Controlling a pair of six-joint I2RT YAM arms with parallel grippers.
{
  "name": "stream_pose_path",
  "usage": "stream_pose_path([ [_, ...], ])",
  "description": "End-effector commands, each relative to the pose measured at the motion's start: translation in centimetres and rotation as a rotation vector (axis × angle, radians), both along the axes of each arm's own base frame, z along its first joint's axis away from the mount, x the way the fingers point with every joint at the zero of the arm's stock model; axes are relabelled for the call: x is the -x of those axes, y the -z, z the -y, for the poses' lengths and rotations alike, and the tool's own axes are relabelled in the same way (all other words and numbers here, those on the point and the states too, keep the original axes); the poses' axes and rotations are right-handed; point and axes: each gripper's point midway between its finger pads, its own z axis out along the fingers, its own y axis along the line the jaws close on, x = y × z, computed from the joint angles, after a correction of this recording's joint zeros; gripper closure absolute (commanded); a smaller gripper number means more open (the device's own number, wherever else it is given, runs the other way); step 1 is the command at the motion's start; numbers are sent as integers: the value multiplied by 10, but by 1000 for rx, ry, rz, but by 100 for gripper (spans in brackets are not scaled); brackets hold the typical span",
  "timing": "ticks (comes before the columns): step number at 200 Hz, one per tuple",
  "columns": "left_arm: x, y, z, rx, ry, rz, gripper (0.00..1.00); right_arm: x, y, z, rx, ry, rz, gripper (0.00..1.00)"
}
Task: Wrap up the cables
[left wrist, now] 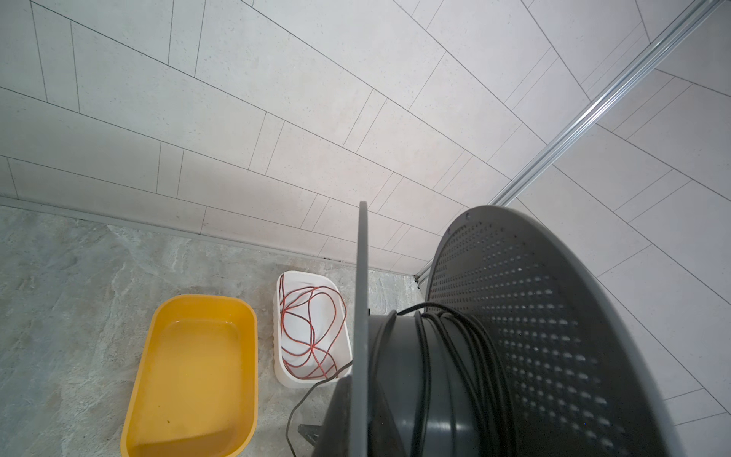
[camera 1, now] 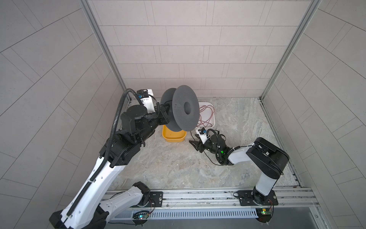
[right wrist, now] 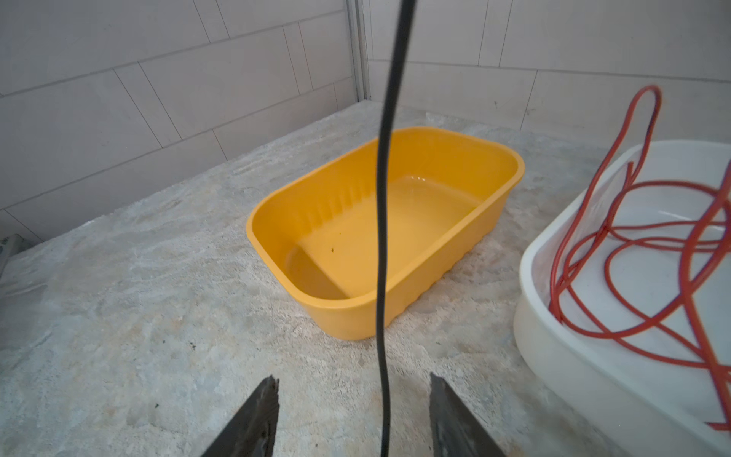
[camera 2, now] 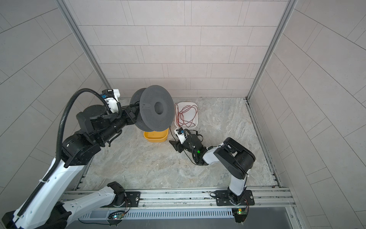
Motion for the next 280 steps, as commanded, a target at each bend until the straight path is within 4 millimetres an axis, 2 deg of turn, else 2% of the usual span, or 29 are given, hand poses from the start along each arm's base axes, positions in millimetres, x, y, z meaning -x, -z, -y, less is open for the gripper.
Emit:
stream_pose_path([
  [1, 13, -42, -7, 75, 12, 107, 100, -9, 4, -6, 25, -4, -4, 41],
  [56, 11, -43, -10, 45, -7, 115, 100, -4, 21, -2, -21, 19, -43, 55],
  [93, 4, -41, -14, 25, -45, 117, 100, -3, 17, -6, -50, 13, -42, 76],
  [98, 2, -40, -15, 19, -57, 116, 100, 4, 26, -2, -35, 12, -62, 79],
  [115, -4, -34, -14, -5, -73, 113, 100, 7, 26, -1, -54, 11, -79, 89],
  [138, -15, -24, -14, -23, -104, 96, 100, 15, 22, 0, -78, 9, -75, 96],
  [164, -27, -13, -20, -56, -174, 98, 100, 24, 21, -2, -54, -12, -78, 99],
  [199, -32, -7, -16, -72, -168, 86, 100, 27, 22, -4, -29, -14, -73, 100],
  [234, -37, 3, -16, -118, -179, 65, 100, 31, 12, -6, -34, -12, -67, 100],
  [280, -54, 26, -16, -174, -230, 30, 100, 55, -10, -12, 38, -37, -31, 100],
])
